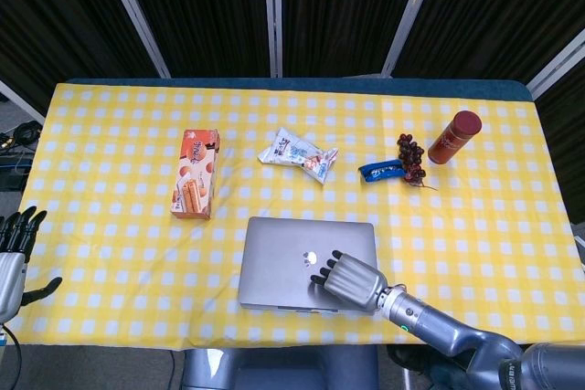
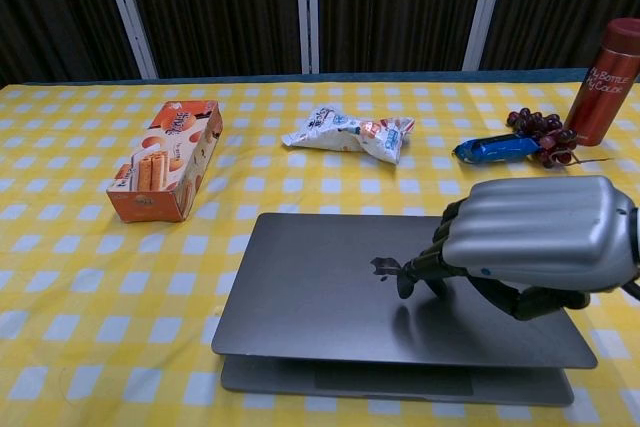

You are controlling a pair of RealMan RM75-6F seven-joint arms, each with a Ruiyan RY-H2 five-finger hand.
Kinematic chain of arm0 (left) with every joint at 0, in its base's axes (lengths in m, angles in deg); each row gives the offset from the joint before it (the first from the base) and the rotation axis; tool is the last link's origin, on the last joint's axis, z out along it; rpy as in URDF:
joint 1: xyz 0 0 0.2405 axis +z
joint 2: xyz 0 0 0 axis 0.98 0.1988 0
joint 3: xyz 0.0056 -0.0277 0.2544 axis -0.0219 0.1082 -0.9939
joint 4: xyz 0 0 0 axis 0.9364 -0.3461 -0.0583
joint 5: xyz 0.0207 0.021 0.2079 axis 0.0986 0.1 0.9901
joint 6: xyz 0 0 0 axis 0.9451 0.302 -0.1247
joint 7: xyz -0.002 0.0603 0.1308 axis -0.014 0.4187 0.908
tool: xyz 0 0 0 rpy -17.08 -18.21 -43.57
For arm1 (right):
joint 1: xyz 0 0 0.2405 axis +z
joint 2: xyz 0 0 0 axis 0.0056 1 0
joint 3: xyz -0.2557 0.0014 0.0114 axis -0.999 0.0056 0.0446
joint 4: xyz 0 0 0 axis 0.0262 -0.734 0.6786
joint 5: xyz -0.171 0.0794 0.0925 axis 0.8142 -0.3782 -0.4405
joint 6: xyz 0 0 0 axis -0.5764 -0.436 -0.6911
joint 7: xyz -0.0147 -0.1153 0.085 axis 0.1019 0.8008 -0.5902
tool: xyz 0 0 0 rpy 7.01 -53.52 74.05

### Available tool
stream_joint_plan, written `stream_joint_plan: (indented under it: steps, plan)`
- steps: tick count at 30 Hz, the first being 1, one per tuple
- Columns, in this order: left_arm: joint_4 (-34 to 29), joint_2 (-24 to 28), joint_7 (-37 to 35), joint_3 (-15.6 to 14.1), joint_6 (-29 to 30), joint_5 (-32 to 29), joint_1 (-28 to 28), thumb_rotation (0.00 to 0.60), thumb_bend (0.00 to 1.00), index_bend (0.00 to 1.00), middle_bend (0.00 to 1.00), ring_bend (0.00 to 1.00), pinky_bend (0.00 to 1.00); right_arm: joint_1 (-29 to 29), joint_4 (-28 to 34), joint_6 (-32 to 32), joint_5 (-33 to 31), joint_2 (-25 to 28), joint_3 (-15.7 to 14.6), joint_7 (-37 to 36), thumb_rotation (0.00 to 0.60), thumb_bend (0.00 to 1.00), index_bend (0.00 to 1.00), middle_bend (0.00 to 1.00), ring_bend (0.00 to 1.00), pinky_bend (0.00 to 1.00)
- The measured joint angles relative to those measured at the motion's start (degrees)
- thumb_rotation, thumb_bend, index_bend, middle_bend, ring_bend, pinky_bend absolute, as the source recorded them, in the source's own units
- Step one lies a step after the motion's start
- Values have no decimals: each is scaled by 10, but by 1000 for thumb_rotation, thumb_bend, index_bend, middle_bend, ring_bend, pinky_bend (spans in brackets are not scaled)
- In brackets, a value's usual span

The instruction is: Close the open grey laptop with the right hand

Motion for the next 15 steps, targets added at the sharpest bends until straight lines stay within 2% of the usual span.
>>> stream_joint_plan:
  steps: [15]
  plan:
    - [-1,1,-2,0,3,1,1,600,0,0,0,0,0,-12,-35,23,40,-21,-18,-23,600,1000,238,339,338,269]
